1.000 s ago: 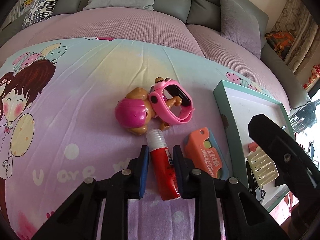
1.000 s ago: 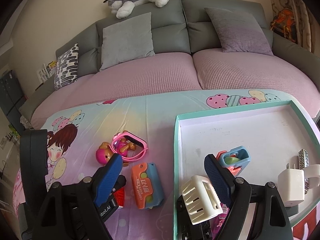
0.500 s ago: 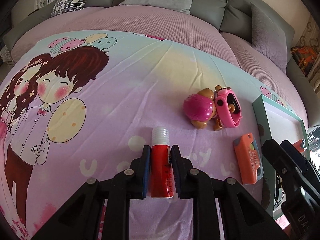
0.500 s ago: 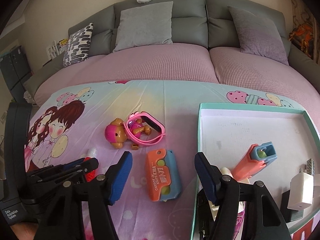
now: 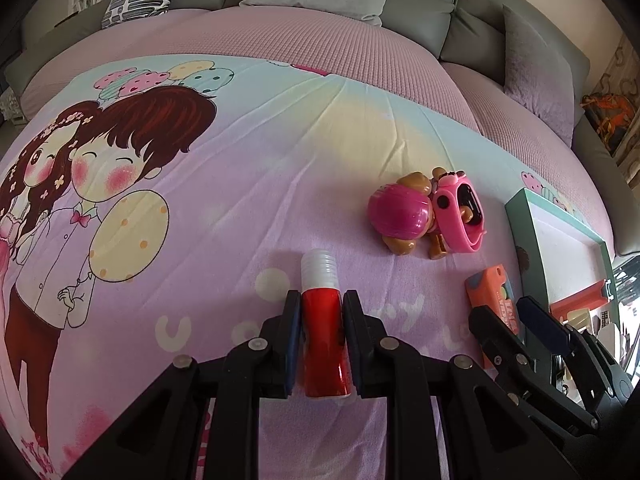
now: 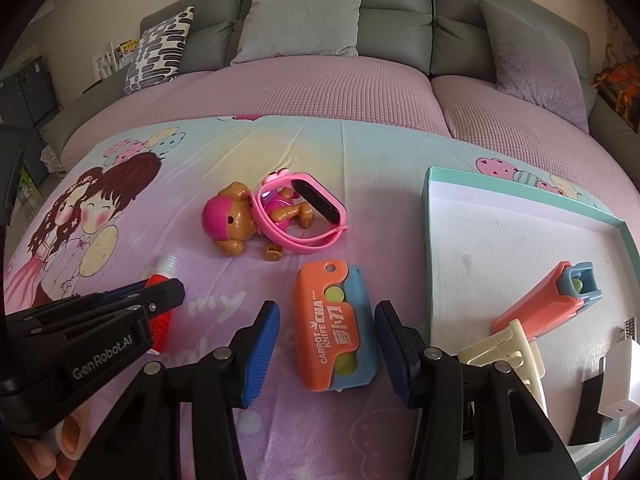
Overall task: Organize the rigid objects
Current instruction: 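Grasp the red glue bottle with the left tool while the right tool approaches the orange case, then close the right tool on the orange carrot-knife toy while the left tool holds the glue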
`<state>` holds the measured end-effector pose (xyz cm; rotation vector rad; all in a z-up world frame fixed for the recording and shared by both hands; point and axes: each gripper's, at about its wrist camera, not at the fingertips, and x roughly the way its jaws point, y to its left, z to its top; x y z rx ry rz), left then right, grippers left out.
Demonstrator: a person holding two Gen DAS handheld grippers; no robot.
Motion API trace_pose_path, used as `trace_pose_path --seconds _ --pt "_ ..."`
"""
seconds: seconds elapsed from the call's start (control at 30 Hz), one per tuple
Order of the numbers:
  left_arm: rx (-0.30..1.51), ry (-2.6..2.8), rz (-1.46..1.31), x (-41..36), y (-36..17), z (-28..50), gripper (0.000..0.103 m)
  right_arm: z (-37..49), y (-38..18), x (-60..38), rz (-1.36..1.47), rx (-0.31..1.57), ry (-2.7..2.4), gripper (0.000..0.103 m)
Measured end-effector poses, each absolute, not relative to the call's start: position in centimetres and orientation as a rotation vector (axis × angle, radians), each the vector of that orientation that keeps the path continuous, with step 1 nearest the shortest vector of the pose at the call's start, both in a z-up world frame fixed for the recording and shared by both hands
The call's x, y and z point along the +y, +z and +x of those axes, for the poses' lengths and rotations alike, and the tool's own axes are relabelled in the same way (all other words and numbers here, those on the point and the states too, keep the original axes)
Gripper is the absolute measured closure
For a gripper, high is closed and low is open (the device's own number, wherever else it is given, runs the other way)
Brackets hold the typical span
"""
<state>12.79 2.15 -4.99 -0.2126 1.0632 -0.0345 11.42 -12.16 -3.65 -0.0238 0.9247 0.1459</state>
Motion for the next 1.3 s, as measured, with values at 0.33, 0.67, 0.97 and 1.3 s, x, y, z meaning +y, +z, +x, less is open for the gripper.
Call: trace_pose_path --seconds 0.33,0.67,0.97,1.3 --pt "1.065 -0.033 -0.200 2.0 -5.1 12.9 0.080 11.5 -4.2 -11.4 -0.022 0.945 0.175 0.058" --pt "1.058 -0.026 -0.170 1.6 -5.3 13.2 0.080 11.7 -5.1 -10.7 -0.064 0.961 0.160 0.058" --pt "1.049 -0.021 -0.151 1.4 -5.2 13.2 0.080 11.7 -5.2 -10.7 -0.067 0.960 0.157 0.058" --pt "1.054 -0.022 -0.163 1.9 -5.1 13.1 0.081 11.7 -4.6 -11.5 -0.011 0.950 0.160 0.058"
